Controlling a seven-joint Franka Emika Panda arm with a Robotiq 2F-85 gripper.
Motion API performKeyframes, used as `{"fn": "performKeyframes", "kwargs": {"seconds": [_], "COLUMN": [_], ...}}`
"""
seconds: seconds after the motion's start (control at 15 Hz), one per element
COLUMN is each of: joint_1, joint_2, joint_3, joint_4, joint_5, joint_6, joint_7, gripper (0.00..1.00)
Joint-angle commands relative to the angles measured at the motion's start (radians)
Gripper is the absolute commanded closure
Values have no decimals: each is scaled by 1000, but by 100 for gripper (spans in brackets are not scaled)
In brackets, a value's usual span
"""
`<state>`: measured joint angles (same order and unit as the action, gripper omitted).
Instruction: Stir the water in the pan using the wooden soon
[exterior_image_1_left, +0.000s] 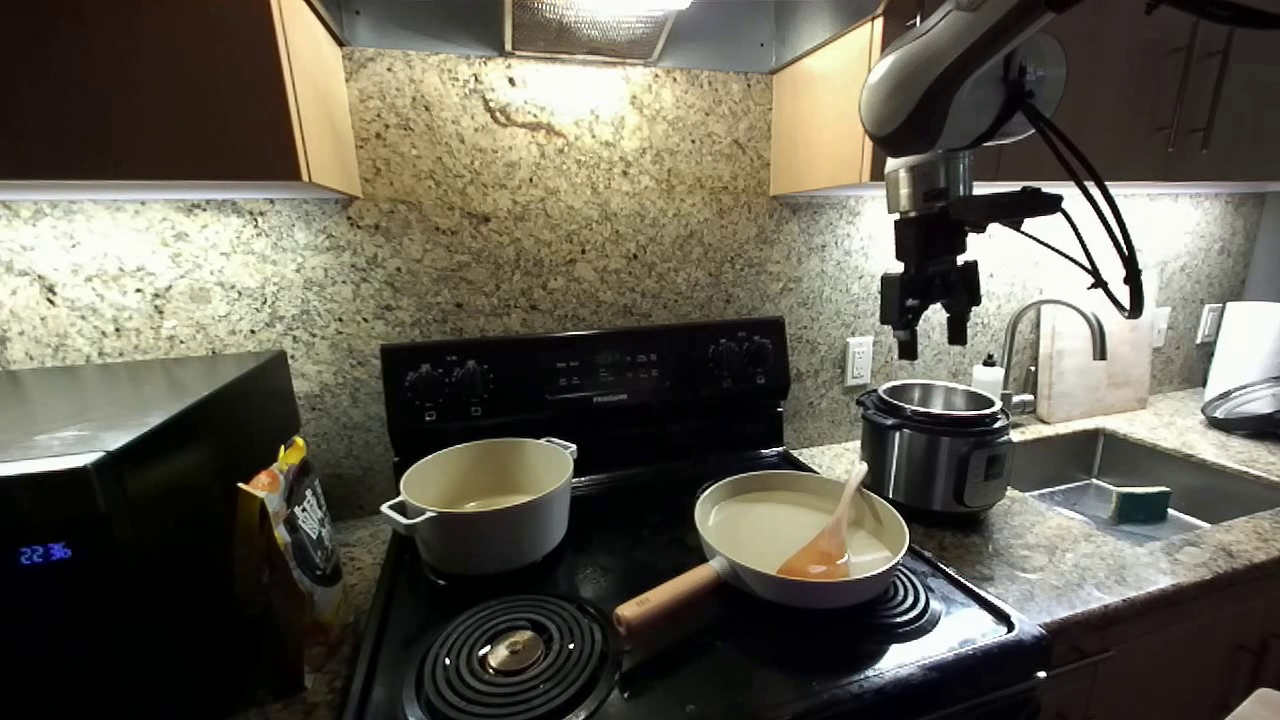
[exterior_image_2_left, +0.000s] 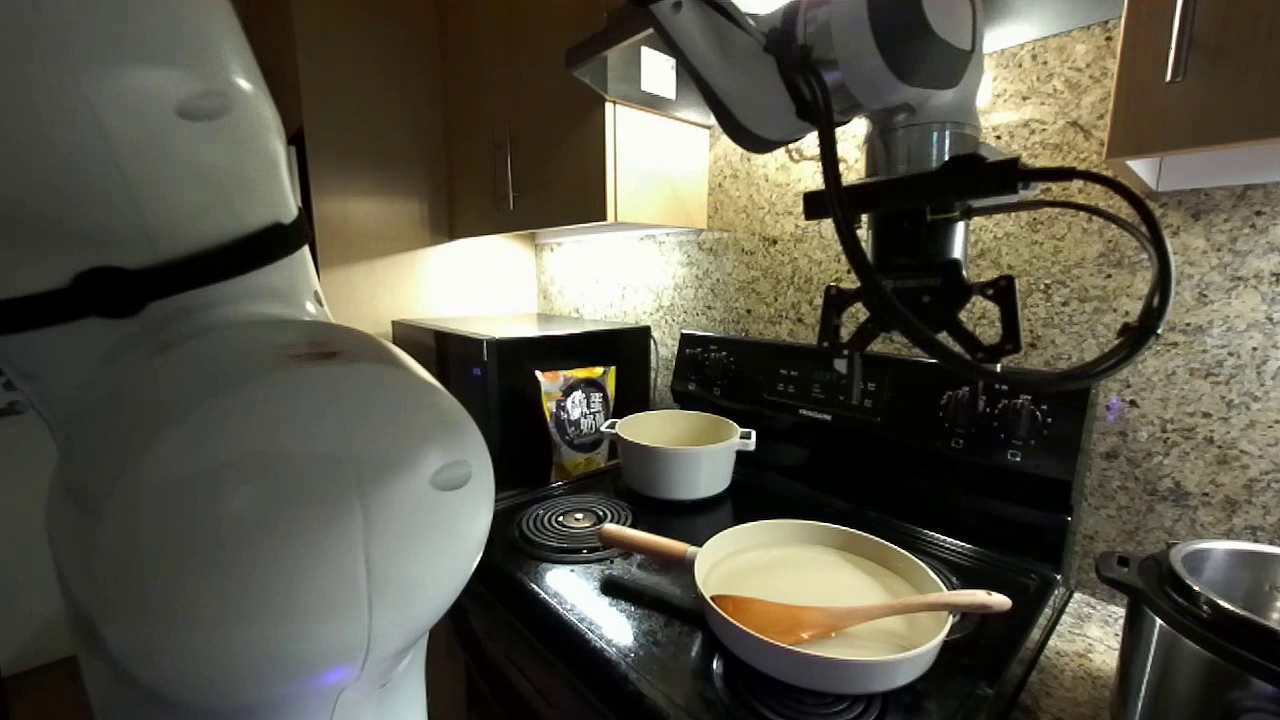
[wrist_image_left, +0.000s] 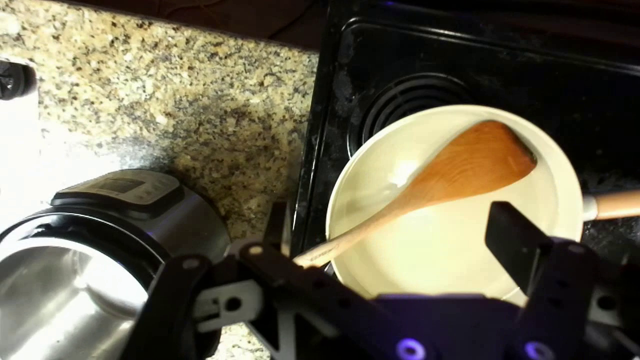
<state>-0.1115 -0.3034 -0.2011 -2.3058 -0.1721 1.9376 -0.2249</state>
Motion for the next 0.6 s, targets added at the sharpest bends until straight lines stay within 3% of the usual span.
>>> {"fn": "performKeyframes", "kwargs": {"seconds": [0.0, 0.2, 0.27, 0.53], "joint_1": [-30, -44, -46, -45], "joint_2": [98, 116, 107, 119], "joint_3": [-28, -21, -24, -21], "joint_4": [49, 18, 30, 30], "joint_5": [102, 154, 124, 126], "joint_6": [85, 235, 167, 180], "joint_7": [72, 174, 106, 114], "gripper": [0, 0, 0, 0]}}
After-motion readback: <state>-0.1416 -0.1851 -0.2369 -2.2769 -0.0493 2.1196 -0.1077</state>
